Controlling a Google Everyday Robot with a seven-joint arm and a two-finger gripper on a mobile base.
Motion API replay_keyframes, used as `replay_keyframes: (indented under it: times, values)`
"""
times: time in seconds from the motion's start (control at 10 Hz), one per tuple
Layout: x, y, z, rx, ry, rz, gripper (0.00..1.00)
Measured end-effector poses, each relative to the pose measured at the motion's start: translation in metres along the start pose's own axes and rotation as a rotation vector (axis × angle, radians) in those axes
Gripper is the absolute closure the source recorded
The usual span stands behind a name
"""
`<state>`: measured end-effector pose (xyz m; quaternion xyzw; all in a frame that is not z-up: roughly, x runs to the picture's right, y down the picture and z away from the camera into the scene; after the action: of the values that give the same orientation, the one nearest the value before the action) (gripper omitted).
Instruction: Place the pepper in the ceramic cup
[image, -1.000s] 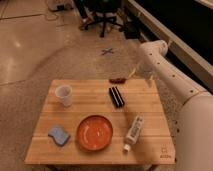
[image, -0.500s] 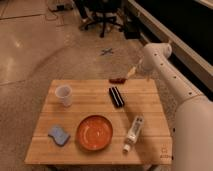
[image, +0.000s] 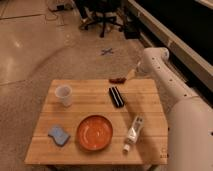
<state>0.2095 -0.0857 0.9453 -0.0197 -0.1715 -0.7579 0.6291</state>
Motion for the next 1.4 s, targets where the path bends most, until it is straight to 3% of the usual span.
replay_keyframes:
  times: [0.2,0.8,1.0,1.4]
  values:
    - [0.008,0.004,0.014,0.016,0.030,-0.014,0.23]
    - [0.008,0.006,0.015,0.013,0.034,-0.015,0.23]
    - [0.010,0.006,0.024,0.024,0.050,-0.033,0.23]
    - [0.026,-0.026,0.071,0.174,0.194,-0.136,0.23]
